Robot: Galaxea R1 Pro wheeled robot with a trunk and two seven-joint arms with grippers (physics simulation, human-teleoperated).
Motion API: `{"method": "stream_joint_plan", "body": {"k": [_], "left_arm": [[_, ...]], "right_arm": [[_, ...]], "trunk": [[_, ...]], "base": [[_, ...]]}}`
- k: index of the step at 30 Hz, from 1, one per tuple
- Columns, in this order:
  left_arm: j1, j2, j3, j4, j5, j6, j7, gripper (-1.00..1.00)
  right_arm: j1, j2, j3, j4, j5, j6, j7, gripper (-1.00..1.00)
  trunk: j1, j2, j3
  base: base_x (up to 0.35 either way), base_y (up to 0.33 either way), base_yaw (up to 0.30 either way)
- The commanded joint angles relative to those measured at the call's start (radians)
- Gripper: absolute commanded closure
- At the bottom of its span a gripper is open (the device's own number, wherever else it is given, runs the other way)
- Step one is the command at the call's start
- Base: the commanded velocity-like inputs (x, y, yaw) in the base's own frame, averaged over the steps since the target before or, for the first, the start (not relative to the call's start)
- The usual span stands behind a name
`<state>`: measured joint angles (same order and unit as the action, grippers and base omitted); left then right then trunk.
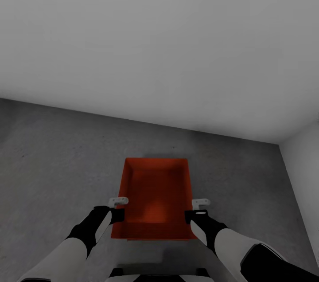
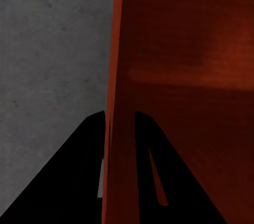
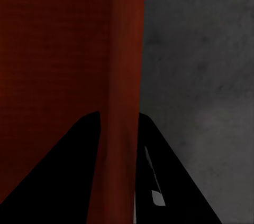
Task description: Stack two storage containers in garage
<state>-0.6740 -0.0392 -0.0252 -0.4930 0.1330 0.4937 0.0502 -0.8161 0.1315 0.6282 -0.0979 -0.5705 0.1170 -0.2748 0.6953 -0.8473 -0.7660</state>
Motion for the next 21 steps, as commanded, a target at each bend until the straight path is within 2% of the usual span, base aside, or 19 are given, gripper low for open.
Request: {"method": "stream_joint_plan", "body": {"k": [1, 21], "left_arm": [[0.000, -0.014, -0.004, -0.004, -0.025, 0.006, 0.011, 1.00], [0.000, -0.016, -0.004, -0.004, -0.026, 0.007, 0.010, 1.00]], "right_arm": [[-0.001, 0.000, 0.016, 0.003, -0.009, 0.046, -0.009, 1.00], [-0.001, 0.000, 0.016, 0.003, -0.009, 0.046, -0.009, 1.00]], "trunk": [[0.000, -0.001, -0.001], [0.000, -0.001, -0.001]], "base": [[-0.021, 0.000, 0.000], [-0.002, 0.000, 0.000]]}}
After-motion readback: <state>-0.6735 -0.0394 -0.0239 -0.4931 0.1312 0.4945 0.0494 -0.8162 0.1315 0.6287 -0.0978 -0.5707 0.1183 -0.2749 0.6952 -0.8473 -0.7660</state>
